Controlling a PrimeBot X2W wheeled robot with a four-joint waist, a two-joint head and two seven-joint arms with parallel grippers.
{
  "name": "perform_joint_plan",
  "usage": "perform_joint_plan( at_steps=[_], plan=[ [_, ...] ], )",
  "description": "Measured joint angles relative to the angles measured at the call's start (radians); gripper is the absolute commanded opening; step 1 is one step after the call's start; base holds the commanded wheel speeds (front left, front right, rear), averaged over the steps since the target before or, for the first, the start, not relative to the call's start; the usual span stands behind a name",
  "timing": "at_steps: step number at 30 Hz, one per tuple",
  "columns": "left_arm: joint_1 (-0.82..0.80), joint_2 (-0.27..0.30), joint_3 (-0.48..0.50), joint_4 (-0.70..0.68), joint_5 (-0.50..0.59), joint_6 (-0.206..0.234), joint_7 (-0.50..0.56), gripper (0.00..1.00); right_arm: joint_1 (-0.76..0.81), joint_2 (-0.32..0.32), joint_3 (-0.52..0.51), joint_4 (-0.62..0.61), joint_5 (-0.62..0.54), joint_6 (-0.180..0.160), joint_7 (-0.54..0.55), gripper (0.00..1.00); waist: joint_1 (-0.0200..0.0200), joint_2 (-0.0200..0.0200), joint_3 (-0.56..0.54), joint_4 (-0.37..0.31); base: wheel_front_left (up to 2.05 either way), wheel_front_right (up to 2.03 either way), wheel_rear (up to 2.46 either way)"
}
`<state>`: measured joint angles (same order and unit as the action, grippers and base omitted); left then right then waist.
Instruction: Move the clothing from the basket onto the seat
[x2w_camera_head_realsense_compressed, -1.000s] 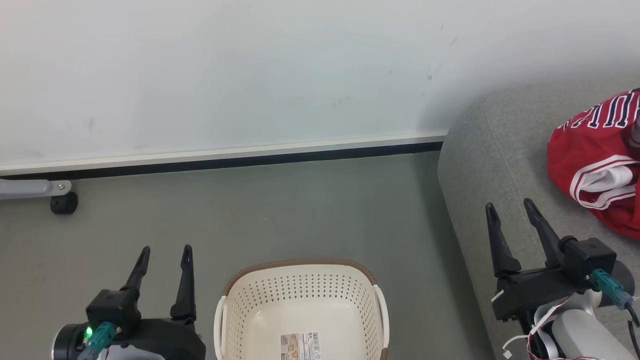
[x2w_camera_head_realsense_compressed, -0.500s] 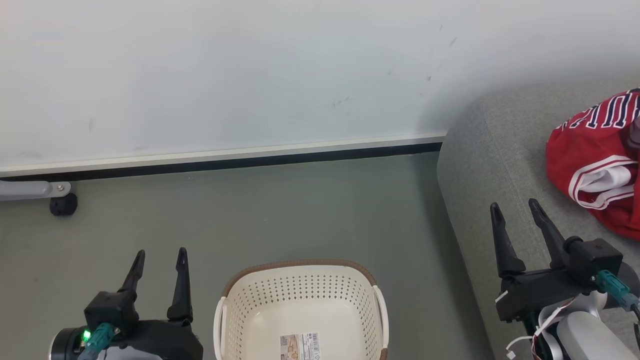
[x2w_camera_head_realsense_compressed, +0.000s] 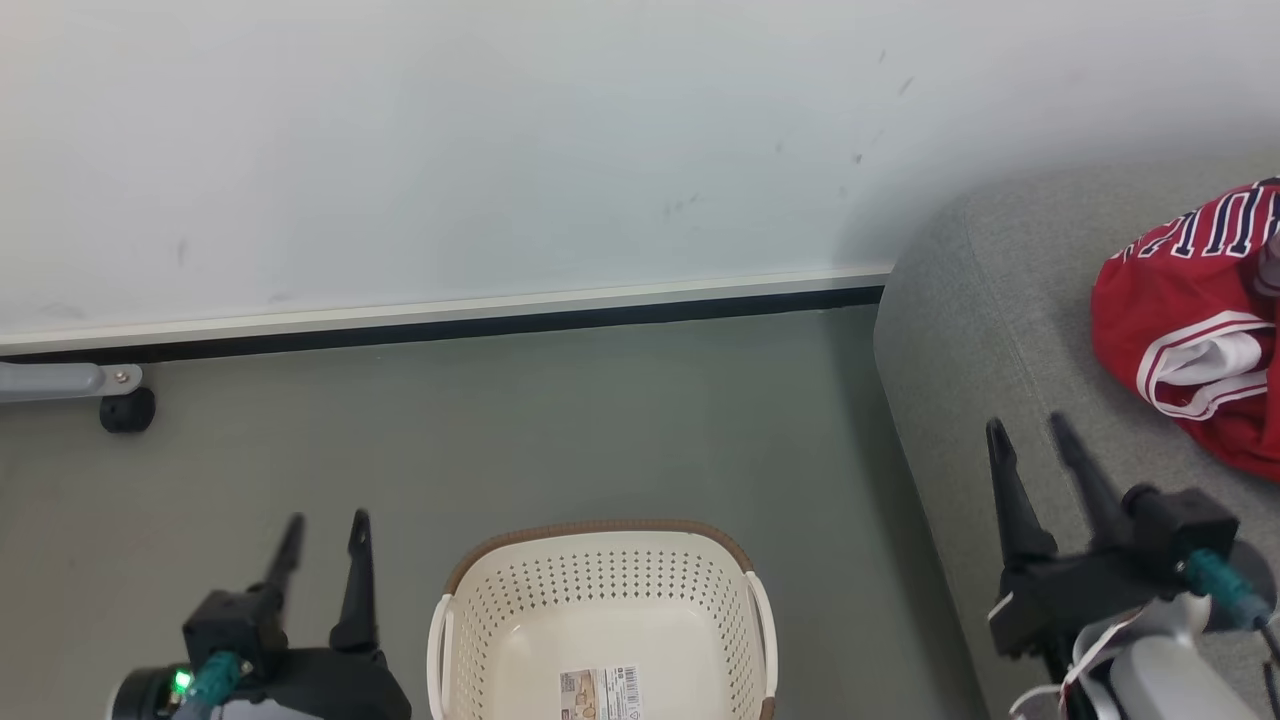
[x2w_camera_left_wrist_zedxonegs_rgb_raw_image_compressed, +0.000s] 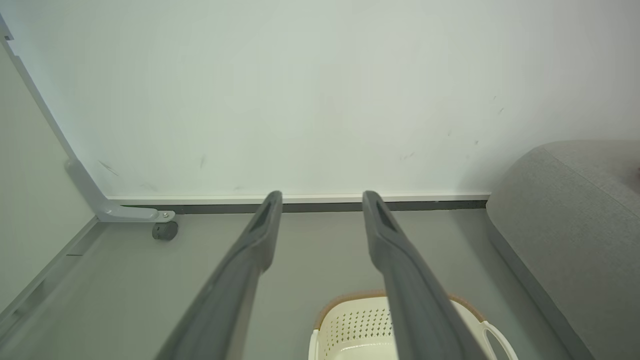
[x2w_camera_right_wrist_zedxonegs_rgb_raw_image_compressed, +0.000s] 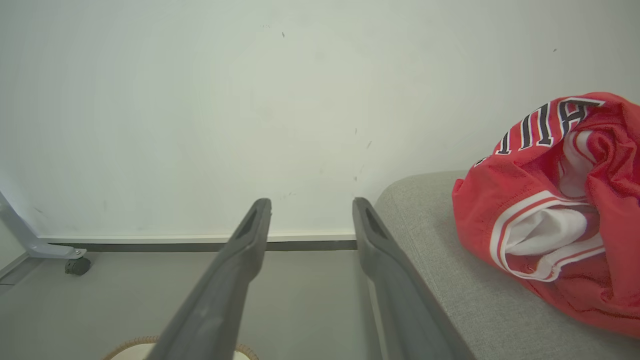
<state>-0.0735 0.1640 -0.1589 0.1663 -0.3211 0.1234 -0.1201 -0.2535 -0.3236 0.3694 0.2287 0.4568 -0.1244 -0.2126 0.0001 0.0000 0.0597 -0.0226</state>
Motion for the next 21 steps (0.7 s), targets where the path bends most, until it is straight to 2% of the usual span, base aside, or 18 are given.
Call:
perform_joint_plan(
  at_steps=[8,21],
  plan=[
    [0.026,-0.016,-0.002,0.047,-0.016,-0.009,0.013,0.00,0.049,0.036,-0.005,0.039,0.019,0.006,0.010,0.00,0.0000,0.0000,-0.001,0.000,0.00,0.00,0.00],
    [0.025,-0.033,0.035,0.059,-0.193,-0.038,0.048,0.00,0.054,0.067,-0.076,0.043,0.179,0.037,0.059,0.00,0.0000,0.0000,-0.010,0.004,0.00,0.00,0.00]
  ],
)
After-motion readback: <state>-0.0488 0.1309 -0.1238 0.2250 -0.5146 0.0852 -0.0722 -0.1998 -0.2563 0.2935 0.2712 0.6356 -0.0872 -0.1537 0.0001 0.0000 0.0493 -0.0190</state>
